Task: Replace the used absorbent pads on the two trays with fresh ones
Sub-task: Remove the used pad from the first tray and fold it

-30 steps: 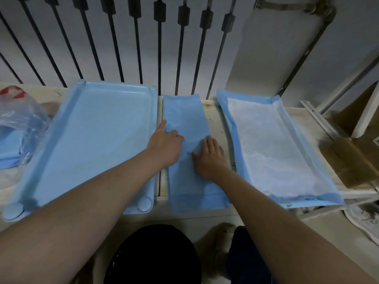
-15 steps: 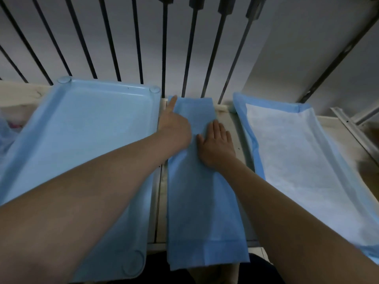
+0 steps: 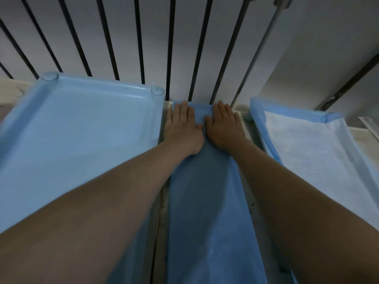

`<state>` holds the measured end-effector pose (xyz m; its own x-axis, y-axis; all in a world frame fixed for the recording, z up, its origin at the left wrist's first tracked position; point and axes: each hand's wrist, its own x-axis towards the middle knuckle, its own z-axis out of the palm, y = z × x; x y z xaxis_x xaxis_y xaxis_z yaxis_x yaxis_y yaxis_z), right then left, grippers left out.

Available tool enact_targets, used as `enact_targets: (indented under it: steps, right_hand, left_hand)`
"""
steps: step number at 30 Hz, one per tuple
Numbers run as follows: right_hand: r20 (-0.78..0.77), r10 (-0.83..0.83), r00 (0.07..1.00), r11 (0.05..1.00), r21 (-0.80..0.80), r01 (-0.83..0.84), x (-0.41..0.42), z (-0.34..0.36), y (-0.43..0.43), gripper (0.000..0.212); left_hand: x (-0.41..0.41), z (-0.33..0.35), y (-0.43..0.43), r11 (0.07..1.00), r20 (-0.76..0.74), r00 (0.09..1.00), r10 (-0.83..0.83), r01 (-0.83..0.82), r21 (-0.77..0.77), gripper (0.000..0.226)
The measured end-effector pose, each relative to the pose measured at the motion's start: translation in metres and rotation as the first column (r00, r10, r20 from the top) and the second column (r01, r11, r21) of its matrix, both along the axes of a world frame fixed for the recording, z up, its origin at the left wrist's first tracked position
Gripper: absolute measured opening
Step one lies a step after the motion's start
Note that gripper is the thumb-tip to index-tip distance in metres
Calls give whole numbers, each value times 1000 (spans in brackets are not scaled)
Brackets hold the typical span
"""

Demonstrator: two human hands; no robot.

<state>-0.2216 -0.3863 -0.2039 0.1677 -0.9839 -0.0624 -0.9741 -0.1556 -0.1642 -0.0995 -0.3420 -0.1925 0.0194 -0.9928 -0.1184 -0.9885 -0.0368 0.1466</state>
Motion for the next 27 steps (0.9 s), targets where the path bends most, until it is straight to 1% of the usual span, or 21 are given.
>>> enact_targets:
  steps: [3, 5, 11, 16, 19, 22, 24, 25, 27]
  right_hand:
    - [-11, -5, 1000, 1000, 28, 5, -2, 3, 14, 63]
    - [-32, 5, 999, 998, 55, -3, -9, 5, 34, 63]
    - [-78, 14, 997, 995, 104, -6, -33, 11, 117, 64]
    - [-81, 43, 996, 996, 83, -36, -48, 17, 194, 64]
    - [-119, 94, 988, 994, 71, -86, -55, 19, 236, 70]
    - [-104, 138, 985, 985, 118, -126, -64, 26, 275, 67]
    - [-93, 168, 981, 977, 147, -154, -67, 29, 294, 70]
    - [-90, 183, 979, 973, 161, -167, -69, 32, 304, 74]
    - [-68, 208, 976, 962, 193, -192, -72, 38, 320, 78]
  left_hand:
    - [-3, 5, 4, 999, 65, 998, -12, 10, 35, 64]
    - [-4, 9, 15, 998, 81, 996, -35, 30, 58, 65]
    - [-11, 15, 98, 985, 18, 996, -89, 85, 152, 66]
    - [-26, 13, 170, 983, -29, 994, -102, 105, 150, 66]
    - [-32, 11, 207, 979, -27, 990, -136, 139, 146, 66]
    - [-38, 11, 243, 971, -26, 976, -215, 217, 103, 65]
    - [-36, 8, 258, 948, -54, 951, -306, 309, 70, 65]
    - [-33, 8, 266, 927, -63, 927, -369, 372, 53, 68]
    - [-27, 7, 283, 875, -33, 875, -483, 483, 12, 89]
